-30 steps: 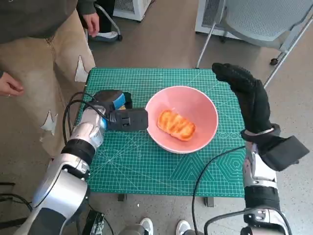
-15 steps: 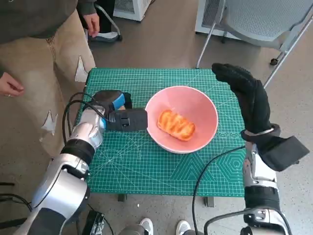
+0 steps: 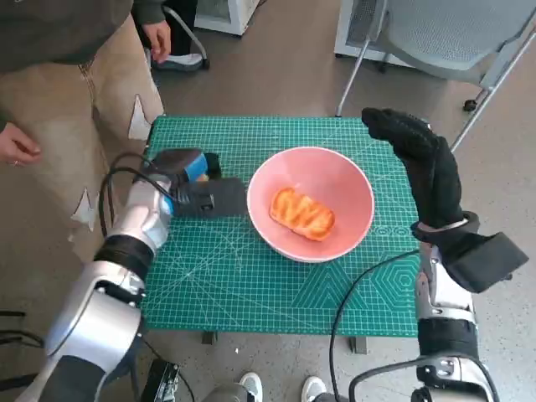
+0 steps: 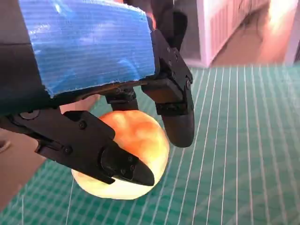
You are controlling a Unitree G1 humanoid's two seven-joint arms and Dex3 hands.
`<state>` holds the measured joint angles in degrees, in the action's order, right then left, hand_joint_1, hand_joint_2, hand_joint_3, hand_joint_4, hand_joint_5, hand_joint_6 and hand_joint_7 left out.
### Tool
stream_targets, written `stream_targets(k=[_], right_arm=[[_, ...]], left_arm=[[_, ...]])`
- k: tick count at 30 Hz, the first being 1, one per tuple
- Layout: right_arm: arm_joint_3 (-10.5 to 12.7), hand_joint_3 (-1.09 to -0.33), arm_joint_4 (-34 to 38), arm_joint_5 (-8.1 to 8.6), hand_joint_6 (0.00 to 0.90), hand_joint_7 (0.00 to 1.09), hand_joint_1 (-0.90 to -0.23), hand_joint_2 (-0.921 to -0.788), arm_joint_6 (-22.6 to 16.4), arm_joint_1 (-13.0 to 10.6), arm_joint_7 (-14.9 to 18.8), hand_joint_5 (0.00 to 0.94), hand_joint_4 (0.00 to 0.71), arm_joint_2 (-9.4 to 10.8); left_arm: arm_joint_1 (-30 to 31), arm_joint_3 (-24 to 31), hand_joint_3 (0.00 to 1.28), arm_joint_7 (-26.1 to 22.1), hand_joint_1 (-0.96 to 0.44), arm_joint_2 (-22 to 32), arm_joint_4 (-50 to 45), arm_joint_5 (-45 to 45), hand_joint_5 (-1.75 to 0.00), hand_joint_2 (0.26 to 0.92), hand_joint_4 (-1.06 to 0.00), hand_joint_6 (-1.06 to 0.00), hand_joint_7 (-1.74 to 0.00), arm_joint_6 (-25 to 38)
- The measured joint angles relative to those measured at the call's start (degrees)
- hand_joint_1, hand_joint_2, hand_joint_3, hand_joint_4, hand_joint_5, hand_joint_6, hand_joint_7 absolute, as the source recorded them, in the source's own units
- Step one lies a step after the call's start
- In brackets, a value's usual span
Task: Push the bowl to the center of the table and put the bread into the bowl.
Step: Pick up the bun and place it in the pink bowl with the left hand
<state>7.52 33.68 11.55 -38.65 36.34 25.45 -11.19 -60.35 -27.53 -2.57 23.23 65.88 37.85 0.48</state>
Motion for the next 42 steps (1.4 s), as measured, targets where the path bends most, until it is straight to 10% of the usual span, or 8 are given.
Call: stream_targets(k=[18,42], right_arm=[[-0.4,-0.808,2.58,-0.49,-0.001,0.41,-0.727,-0.921,-1.18,1.98,-0.12,0.001,0.15,0.49],[-0.82,-0.83,6.84,-0.49,-0.001,0.42,-0.699,-0.921,-4.72,3.4,-0.11,0.002,0.154,0.92]], left_arm=[[10.21,9.52,0.06,-3.07,0.0,7.42,-38.71,-2.09,-1.09,0.882,-0.8,-0.7,-1.05,2.71],[16.62,11.45,0.03,-9.49,0.0,4.28,-58.62,-2.37,-0.99,0.892,-0.83,-0.69,-1.12,4.11]])
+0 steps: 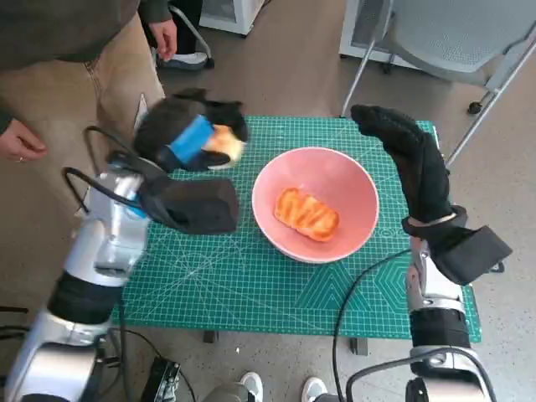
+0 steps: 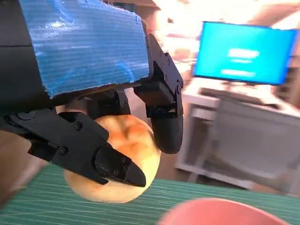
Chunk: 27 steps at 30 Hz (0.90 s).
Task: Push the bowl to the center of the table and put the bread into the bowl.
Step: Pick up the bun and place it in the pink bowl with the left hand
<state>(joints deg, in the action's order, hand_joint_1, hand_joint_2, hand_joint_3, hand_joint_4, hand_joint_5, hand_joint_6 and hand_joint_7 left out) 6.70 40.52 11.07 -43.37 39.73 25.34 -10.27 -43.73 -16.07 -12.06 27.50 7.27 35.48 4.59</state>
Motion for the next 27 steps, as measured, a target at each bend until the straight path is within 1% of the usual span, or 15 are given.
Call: stream_targets(k=[3,11,21,27], right_arm=[[-0.05,-0.83,0.02,0.0,-0.001,0.42,-0.701,-0.921,-0.22,0.0,0.0,0.002,0.154,0.0],[-0.02,-0.832,-0.16,0.07,-0.001,0.41,-0.703,-0.921,-0.47,-0.16,0.08,0.001,0.153,-0.07],[0.14,-0.834,-1.51,0.1,-0.001,0.41,-0.701,-0.921,-0.42,-0.92,0.06,0.0,0.152,-0.77],[0.24,-0.836,-3.03,0.1,-0.001,0.41,-0.699,-0.921,0.04,-2.15,-0.06,0.0,0.15,-0.79]], left_arm=[[-0.19,-1.2,0.03,-0.53,0.0,-2.08,-0.62,0.03,-1.0,0.894,-0.83,-0.68,-1.11,-0.33],[-1.72,-4.49,0.02,-2.37,0.0,-6.69,-0.44,0.05,-1.07,0.909,-0.8,-0.67,-1.1,-2.94],[-6.07,-6.52,0.02,-2.56,0.0,-9.92,4.2,0.37,-1.14,0.91,-0.77,-0.7,-1.03,-6.3],[-6.78,-7.46,0.02,-2.56,0.0,-10.77,7.0,0.46,-1.18,0.905,-0.77,-0.73,-0.96,-8.04]])
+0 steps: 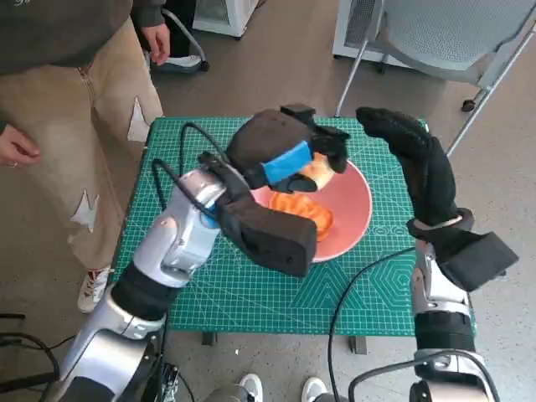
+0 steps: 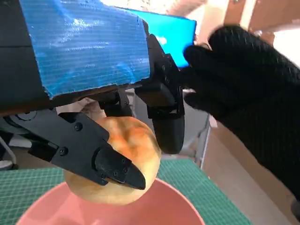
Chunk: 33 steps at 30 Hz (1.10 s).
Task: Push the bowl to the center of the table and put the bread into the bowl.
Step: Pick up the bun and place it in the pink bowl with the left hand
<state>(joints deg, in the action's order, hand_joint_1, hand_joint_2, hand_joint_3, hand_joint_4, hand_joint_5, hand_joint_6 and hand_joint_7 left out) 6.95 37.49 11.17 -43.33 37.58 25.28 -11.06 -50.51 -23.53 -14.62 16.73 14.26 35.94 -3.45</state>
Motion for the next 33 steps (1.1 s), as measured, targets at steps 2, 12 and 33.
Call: stream_targets(k=[2,12,33], right_arm=[[0.08,-0.835,-0.47,0.0,-0.001,0.41,-0.699,-0.921,0.33,-0.4,-0.09,0.0,0.15,0.0],[0.42,-0.832,-3.25,-0.22,-0.001,0.41,-0.707,-0.921,1.99,-1.54,-2.26,0.002,0.154,0.01],[0.29,-0.818,-4.76,-1.31,-0.001,0.42,-0.723,-0.921,3.28,-2.3,-4.75,0.003,0.158,0.16]], left_arm=[[-0.06,-0.25,0.02,0.0,0.0,-0.17,0.87,0.02,-1.2,0.904,-0.77,-0.74,-0.94,-0.32],[-0.55,-0.5,0.04,-0.05,0.0,-0.9,4.97,0.05,-1.24,0.914,-0.73,-0.68,-0.99,-1.39],[-2.36,1.37,0.05,-13.61,-0.11,-3.05,12.72,-7.83,0.0,0.729,0.0,-0.15,-0.02,3.67]])
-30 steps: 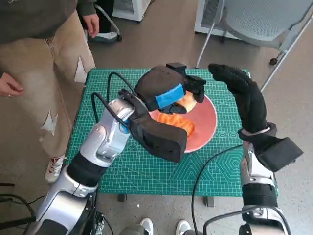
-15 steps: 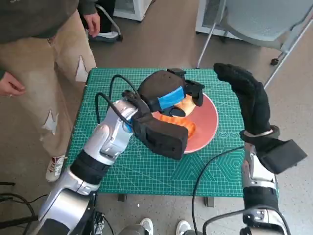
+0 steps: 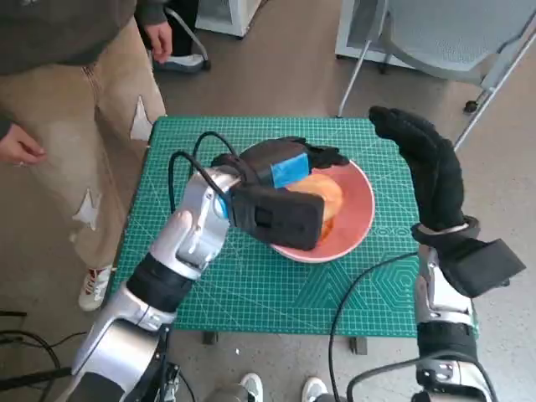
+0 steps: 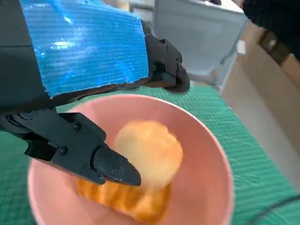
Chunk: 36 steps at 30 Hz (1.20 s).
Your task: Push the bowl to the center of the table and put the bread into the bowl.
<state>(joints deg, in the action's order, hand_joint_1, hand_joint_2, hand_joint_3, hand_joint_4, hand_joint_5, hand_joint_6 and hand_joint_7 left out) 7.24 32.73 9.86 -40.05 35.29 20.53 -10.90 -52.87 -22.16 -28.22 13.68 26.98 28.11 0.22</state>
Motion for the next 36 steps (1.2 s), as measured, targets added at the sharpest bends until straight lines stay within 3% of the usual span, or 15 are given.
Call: stream_targets(k=[8,21,30,36], right_arm=[[-0.02,-0.819,0.91,0.0,-0.001,0.42,-0.723,-0.921,-0.23,0.16,-0.01,0.003,0.159,0.23],[-0.39,-0.818,0.24,-0.18,-0.001,0.42,-0.725,-0.921,-0.49,0.9,-0.32,0.003,0.16,0.45],[-0.89,-0.813,-2.1,-1.26,-0.001,0.42,-0.731,-0.921,-0.49,2.44,-1.48,0.0,0.153,0.52],[-2.09,-0.813,-4.12,-2.11,0.001,0.43,-0.728,-0.921,-0.48,3.55,-2.26,0.001,0.149,1.22]], left_arm=[[-0.21,3.73,0.05,2.29,-0.15,-0.23,8.47,-6.2,0.0,0.751,0.0,-0.13,-0.01,-9.79],[-0.46,14.76,0.04,1.78,-0.49,-0.04,19.83,-20.18,0.0,0.878,0.0,-0.11,-0.01,-22.78],[2.32,25.15,0.16,-0.11,-0.63,-2.06,18.75,-35.23,0.0,0.919,0.0,-0.15,-0.02,-31.97],[6.94,28.68,0.19,-3.04,-0.65,-5.46,14.06,-43.7,0.0,0.921,0.0,-0.17,-0.03,-34.22]])
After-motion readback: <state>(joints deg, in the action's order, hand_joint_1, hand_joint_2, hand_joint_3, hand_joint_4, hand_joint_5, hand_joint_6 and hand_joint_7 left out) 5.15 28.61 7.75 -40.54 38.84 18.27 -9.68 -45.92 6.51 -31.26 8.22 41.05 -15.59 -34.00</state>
